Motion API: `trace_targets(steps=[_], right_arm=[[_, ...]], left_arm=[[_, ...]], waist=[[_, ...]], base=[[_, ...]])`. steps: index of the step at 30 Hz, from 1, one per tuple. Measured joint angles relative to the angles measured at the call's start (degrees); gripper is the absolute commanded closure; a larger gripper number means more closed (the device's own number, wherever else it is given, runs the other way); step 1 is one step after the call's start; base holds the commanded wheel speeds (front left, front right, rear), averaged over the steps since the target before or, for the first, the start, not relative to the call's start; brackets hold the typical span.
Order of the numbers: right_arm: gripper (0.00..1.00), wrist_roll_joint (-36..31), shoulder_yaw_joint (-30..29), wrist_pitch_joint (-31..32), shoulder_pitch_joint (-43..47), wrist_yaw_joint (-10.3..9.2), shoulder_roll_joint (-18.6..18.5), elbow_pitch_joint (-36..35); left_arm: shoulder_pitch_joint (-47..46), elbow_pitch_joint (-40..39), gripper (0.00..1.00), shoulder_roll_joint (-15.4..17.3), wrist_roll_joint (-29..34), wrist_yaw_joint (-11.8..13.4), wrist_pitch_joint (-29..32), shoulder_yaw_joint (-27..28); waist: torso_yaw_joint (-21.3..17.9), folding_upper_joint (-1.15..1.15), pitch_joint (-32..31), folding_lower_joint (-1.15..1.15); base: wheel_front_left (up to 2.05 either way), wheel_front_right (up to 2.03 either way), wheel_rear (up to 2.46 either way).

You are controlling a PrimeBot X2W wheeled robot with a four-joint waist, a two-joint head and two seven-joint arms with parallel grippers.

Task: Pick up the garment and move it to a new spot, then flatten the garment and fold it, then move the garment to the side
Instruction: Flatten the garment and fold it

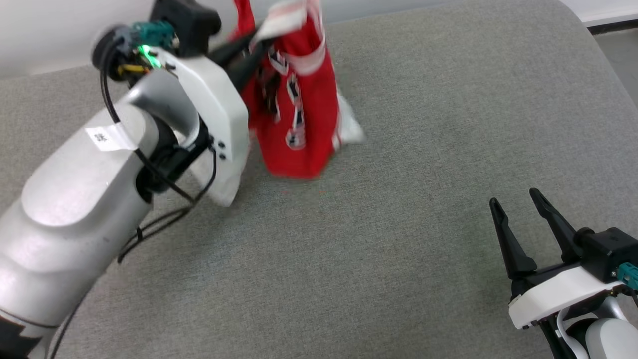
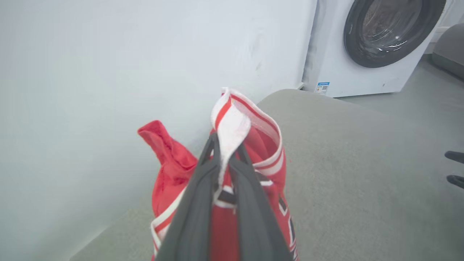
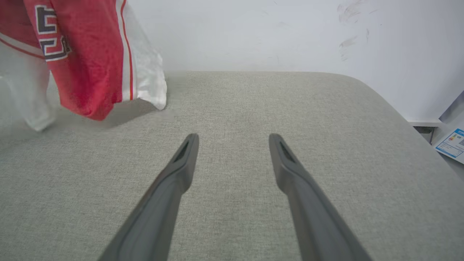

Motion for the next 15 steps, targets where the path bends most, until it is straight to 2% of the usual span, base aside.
trace_targets(steps=[3, 6, 10, 15], right_arm=[[0.0, 0.0, 0.1, 0.0, 0.0, 0.0, 0.0, 0.0], [0.0, -0.1, 0.0, 0.0, 0.1, 0.0, -0.1, 0.0], [0.0, -0.5, 0.1, 0.1, 0.6, 0.0, 0.0, 0.4], [0.0, -0.5, 0.5, 0.5, 1.2, 0.0, -0.2, 0.5]], left_arm=[[-1.3, 0.1, 1.0, 0.0, 4.9, 0.7, -3.1, -1.3], [0.3, 0.0, 1.0, -0.2, 8.0, 0.5, -2.8, -5.3], [12.3, -1.0, 1.0, -2.7, 9.8, -0.4, -2.0, -15.1], [21.3, 0.3, 1.0, -5.5, 9.5, 0.5, -2.0, -20.5]], waist=[[0.1, 0.0, -0.3, 0.0], [0.4, 0.0, -0.6, 0.0], [1.2, 0.0, -2.1, 0.0], [2.1, 0.0, -3.5, 0.0]], base=[[0.0, 0.0, 0.0], [0.0, 0.0, 0.0], [0.0, 0.0, 0.0], [0.0, 0.0, 0.0]])
